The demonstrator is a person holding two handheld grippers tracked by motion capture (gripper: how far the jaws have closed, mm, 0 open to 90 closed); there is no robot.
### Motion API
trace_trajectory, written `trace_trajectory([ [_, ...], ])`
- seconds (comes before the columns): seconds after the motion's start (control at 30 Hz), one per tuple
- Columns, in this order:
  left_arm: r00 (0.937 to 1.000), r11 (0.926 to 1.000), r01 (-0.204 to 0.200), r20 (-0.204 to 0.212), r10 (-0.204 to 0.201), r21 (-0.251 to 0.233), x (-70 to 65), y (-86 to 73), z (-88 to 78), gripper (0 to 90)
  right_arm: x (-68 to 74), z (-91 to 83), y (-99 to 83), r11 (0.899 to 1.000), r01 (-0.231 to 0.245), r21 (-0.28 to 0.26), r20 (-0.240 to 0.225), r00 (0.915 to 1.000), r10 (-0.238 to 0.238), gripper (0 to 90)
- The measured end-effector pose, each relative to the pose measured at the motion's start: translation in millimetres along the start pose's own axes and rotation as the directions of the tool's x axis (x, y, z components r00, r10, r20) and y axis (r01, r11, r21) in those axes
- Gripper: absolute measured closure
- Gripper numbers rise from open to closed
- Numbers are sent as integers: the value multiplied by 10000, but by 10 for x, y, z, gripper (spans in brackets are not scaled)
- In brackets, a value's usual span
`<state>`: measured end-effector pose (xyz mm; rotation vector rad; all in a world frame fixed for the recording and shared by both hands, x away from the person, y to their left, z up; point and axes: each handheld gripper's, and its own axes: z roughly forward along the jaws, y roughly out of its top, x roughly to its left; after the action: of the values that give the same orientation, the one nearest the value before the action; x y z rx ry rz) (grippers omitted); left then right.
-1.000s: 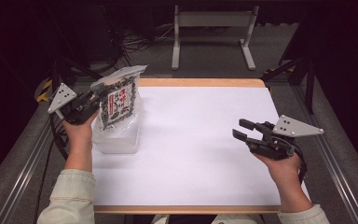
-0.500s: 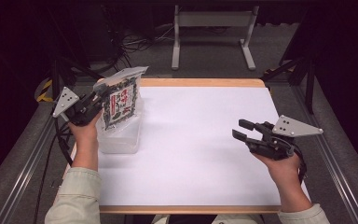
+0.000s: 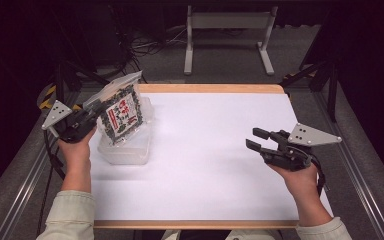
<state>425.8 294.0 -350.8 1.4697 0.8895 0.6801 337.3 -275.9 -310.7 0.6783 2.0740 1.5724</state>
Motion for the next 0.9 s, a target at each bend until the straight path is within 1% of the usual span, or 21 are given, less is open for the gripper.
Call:
trace_trajectory([
  [0.07, 9999, 10000, 73, -148, -73, 24, 7, 3, -10, 745, -2, 15, 1, 10000, 11, -8, -46, 10000, -11, 547],
  [0.23, 9995, 10000, 4, -327, -1, 80, -8, 20, -25, 720, -8, 22, 10, 10000, 10, -5, -81, 10000, -10, 545],
  [0.27, 9994, 10000, 30, -341, -28, 76, -17, 26, -32, 635, -15, 25, 14, 10000, -30, -81, -114, 9999, 29, 543],
  [0.3, 9991, 9998, 178, -391, -175, 70, -22, 34, -34, 565, -19, 27, 16, 10000, -25, -93, -127, 9999, 24, 542],
  [0.33, 9988, 9994, 331, -352, -328, 71, -24, 43, -45, 501, -22, 30, 19, 10000, -16, -93, -143, 9999, 15, 541],
  [0.37, 9988, 9994, 331, -352, -328, 71, -24, 43, -45, 468, -22, 30, 19, 10000, -16, -93, -143, 9999, 15, 541],
  [0.4, 9974, 9987, 514, -497, -513, 16, -36, 66, -70, 395, -25, 44, 25, 9999, -36, -137, -196, 9998, 34, 537],
  [0.43, 9969, 9985, 541, -584, -534, 96, -41, 81, -90, 346, -25, 52, 30, 9999, -42, -149, -226, 9997, 39, 536],
  [0.47, 9969, 9985, 541, -584, -534, 96, -41, 81, -90, 318, -25, 52, 30, 9999, -42, -149, -226, 9997, 39, 536],
  [0.5, 9955, 9985, 524, -801, -509, 172, -66, 105, -137, 264, -23, 72, 40, 9999, -15, -170, -279, 9996, 10, 530],
  [0.53, 9955, 9985, 524, -801, -509, 172, -66, 105, -137, 240, -23, 72, 40, 9999, -15, -170, -279, 9996, 10, 530],
  [0.57, 9947, 9988, 446, -939, -425, 210, -85, 117, -170, 240, -22, 79, 42, 9998, -20, -175, -307, 9995, 15, 528],
  [0.6, 9931, 9990, 345, -1133, -312, 269, -115, 136, -226, 181, -30, 96, 43, 9999, -8, -145, -327, 9995, 3, 521],
  [0.63, 9931, 9990, 345, -1133, -312, 269, -115, 136, -226, 156, -30, 96, 43, 9999, -8, -145, -327, 9995, 3, 521],
  [0.67, 9915, 9991, 323, -1267, -286, 270, -139, 153, -270, 156, -35, 103, 41, 9999, -30, -123, -362, 9993, 25, 517],
  [0.7, 9902, 9993, 326, -1365, -297, 195, -160, 168, -303, 119, -39, 110, 37, 9999, -60, -128, -348, 9994, 55, 513],
  [0.77, 9888, 9996, 273, -1469, -269, 4, -214, 208, -386, 74, -48, 119, 25, 9999, -89, -100, -358, 9993, 85, 502],
  [0.83, 9877, 9998, 138, -1553, -161, -163, -280, 248, -459, 46, -64, 123, 8, 9999, -97, -55, -329, 9994, 95, 494],
  [0.9, 9892, 9997, -14, -1464, -25, -259, -350, 289, -517, 41, -80, 123, -6, 9999, -114, 4, -279, 9995, 114, 488],
])
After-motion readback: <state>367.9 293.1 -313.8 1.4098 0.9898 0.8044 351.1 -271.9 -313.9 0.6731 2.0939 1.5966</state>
